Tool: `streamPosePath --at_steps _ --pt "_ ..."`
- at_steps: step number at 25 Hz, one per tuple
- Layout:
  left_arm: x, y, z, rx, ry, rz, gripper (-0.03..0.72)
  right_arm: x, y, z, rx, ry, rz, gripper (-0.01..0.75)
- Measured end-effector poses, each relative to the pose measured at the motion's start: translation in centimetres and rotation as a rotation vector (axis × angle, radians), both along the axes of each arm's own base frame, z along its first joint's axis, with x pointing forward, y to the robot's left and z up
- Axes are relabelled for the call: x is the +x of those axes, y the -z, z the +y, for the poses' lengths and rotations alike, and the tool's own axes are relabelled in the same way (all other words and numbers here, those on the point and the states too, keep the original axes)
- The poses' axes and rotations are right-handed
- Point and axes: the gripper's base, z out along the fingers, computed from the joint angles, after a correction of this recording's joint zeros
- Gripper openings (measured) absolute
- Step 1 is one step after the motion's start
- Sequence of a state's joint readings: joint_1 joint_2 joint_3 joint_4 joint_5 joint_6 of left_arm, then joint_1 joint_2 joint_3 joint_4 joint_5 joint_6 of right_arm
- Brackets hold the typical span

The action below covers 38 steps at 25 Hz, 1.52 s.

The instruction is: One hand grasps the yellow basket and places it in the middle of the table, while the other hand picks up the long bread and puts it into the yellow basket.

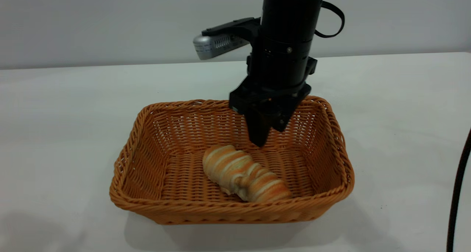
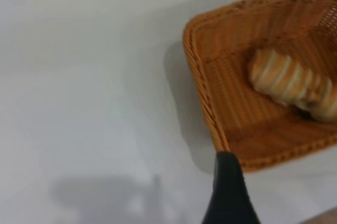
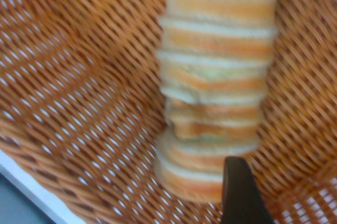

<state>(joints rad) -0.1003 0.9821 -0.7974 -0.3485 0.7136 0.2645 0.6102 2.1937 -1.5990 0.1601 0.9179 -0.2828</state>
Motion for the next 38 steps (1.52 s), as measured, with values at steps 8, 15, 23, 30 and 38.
streamPosePath --at_steps 8,15,23,30,38 --pt "-7.8 -1.5 0.8 0.029 0.041 -0.127 0.557 0.0 -2.4 -0.8 -0.030 -0.028 -0.051 0.482" --pt "-14.0 -1.1 1.4 0.022 0.040 -0.221 0.557 -0.6 -9.5 -3.5 -0.007 -0.005 -0.147 0.482" --pt "-17.8 1.5 2.4 0.046 -0.028 -0.229 0.557 -4.3 -19.3 -7.4 0.059 0.027 -0.272 0.482" --pt "-19.3 3.3 2.8 0.029 -0.082 -0.235 0.557 -10.4 -26.0 -10.7 0.146 0.029 -0.359 0.482" --pt "-20.2 3.8 3.5 0.083 -0.117 -0.281 0.557 -19.6 -28.5 -16.1 0.226 0.035 -0.482 0.482"
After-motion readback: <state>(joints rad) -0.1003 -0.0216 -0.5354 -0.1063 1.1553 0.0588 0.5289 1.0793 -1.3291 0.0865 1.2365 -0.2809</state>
